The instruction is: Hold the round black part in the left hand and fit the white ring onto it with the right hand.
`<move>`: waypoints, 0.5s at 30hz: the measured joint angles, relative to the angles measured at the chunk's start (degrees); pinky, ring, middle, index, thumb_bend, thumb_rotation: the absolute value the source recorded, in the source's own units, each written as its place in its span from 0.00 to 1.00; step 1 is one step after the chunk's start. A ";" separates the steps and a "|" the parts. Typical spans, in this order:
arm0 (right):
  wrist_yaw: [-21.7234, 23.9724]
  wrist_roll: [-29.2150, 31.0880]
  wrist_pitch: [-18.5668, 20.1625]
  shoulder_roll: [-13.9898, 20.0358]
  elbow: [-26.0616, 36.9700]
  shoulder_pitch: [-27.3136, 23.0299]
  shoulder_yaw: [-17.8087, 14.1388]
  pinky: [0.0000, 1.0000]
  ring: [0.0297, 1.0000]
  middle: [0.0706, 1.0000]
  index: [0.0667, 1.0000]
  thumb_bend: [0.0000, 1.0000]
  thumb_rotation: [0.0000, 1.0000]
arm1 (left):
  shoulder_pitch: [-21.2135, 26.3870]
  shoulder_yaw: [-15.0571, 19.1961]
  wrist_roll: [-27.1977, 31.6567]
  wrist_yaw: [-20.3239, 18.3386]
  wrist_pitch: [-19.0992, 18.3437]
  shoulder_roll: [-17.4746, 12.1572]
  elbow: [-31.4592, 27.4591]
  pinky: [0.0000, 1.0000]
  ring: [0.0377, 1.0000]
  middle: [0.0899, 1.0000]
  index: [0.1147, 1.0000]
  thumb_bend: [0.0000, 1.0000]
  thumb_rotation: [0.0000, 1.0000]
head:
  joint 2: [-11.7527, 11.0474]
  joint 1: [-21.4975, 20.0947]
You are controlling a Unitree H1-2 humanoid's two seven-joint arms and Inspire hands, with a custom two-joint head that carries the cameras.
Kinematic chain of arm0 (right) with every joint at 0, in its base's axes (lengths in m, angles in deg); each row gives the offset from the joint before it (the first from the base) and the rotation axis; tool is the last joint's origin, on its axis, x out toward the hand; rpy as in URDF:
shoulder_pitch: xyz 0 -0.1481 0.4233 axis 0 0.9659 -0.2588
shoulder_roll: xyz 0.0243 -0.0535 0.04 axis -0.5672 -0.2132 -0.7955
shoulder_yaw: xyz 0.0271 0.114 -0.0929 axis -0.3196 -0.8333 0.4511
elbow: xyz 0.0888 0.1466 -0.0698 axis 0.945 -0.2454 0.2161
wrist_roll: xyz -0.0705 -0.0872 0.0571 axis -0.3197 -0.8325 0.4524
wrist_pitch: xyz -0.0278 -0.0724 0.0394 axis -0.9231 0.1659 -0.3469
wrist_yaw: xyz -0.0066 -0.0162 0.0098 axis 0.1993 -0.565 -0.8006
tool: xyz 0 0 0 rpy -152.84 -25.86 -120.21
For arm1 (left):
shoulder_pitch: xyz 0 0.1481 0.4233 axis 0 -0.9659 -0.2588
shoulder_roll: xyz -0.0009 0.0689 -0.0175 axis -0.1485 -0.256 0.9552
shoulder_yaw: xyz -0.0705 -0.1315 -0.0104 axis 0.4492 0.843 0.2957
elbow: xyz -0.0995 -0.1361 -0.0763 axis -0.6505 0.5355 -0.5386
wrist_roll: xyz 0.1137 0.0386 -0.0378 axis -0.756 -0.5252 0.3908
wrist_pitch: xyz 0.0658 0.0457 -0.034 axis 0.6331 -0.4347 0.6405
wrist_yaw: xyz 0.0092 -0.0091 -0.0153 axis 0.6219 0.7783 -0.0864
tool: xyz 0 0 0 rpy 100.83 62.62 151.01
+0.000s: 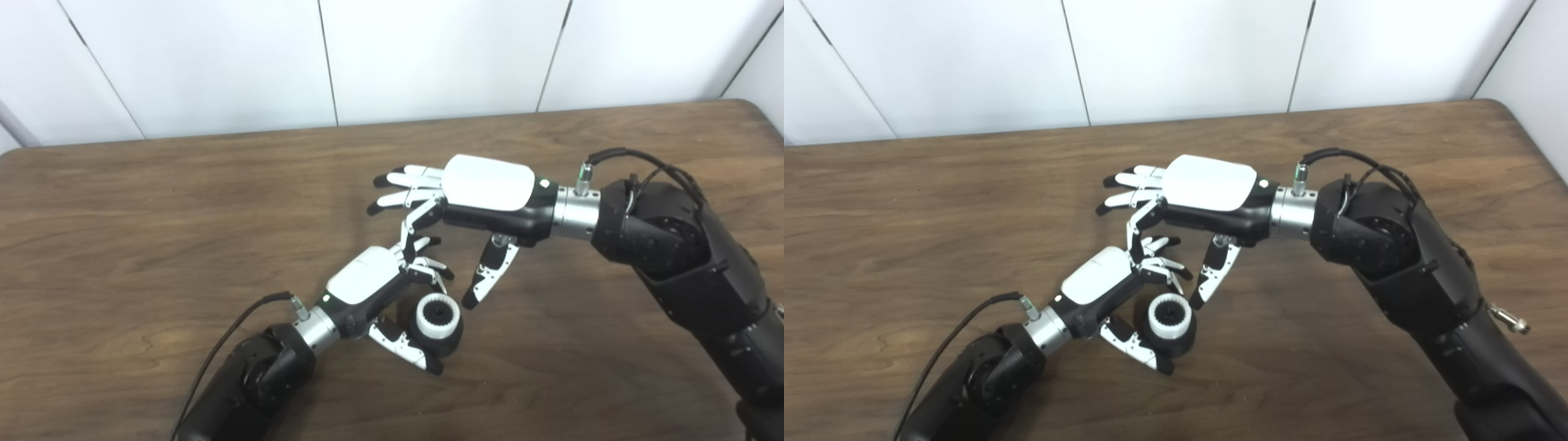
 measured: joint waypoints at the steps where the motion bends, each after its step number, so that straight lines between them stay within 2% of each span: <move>1: 0.01 -0.01 0.15 -0.01 0.01 -0.19 -0.04 1.00 1.00 0.91 0.55 0.88 0.19 | 0.10 -0.12 -0.08 0.11 0.06 -0.20 0.02 1.00 0.99 0.76 0.42 0.52 0.06 | 0.00 0.09; 3: 0.01 -0.06 0.61 -0.05 0.17 -0.54 -0.21 1.00 1.00 0.91 0.55 0.88 0.18 | 0.26 -0.23 -0.15 0.39 0.33 -0.51 0.25 1.00 0.98 0.78 0.42 0.52 0.07 | 0.00 0.09; 4: 0.01 -0.06 0.67 -0.06 0.29 -0.64 -0.28 1.00 1.00 0.91 0.55 0.88 0.18 | 0.30 -0.25 -0.17 0.60 0.45 -0.66 0.48 1.00 0.99 0.80 0.49 0.81 0.14 | 0.00 0.09; 5: 0.01 -0.06 0.73 -0.06 0.40 -0.68 -0.32 1.00 1.00 0.91 0.55 0.88 0.18 | 0.35 -0.27 -0.16 0.68 0.48 -0.84 0.53 1.00 0.99 0.81 0.53 0.90 0.18 | 0.00 0.09; 6: 0.01 -0.06 0.77 -0.07 0.50 -0.68 -0.33 1.00 1.00 0.91 0.55 0.88 0.18 | 0.39 -0.32 -0.17 0.64 0.49 -1.04 0.53 1.00 0.99 0.84 0.58 0.95 0.20 | 0.09 0.00; 8: 0.01 -0.06 0.90 -0.13 0.59 -0.68 -0.33 1.00 1.00 0.91 0.55 0.89 0.17 | 0.39 -0.48 -0.16 0.46 0.51 -1.82 0.50 1.00 1.00 0.91 0.72 0.99 0.25 | 0.00 0.00; 11: 0.01 -0.12 1.66 -0.37 0.59 -0.71 -0.36 1.00 1.00 0.91 0.57 0.90 0.18 | 0.43 -0.62 -0.14 0.06 0.50 -2.12 0.25 1.00 1.00 0.99 0.94 1.00 0.30 | -0.09 -0.17; 12: 0.01 -0.17 1.79 -0.48 0.60 -0.71 -0.36 1.00 1.00 0.91 0.58 0.91 0.18 | 0.45 -0.61 -0.14 -0.05 0.47 -2.15 0.16 1.00 1.00 0.99 0.97 1.00 0.31 | 0.00 -0.26; 15: 0.00 -0.39 1.94 -0.55 0.60 -0.74 -0.37 1.00 1.00 0.90 0.60 0.91 0.19 | 0.44 -0.58 -0.03 -0.38 0.46 -2.50 -0.14 1.00 1.00 1.00 1.00 1.00 0.33 | -0.09 -0.35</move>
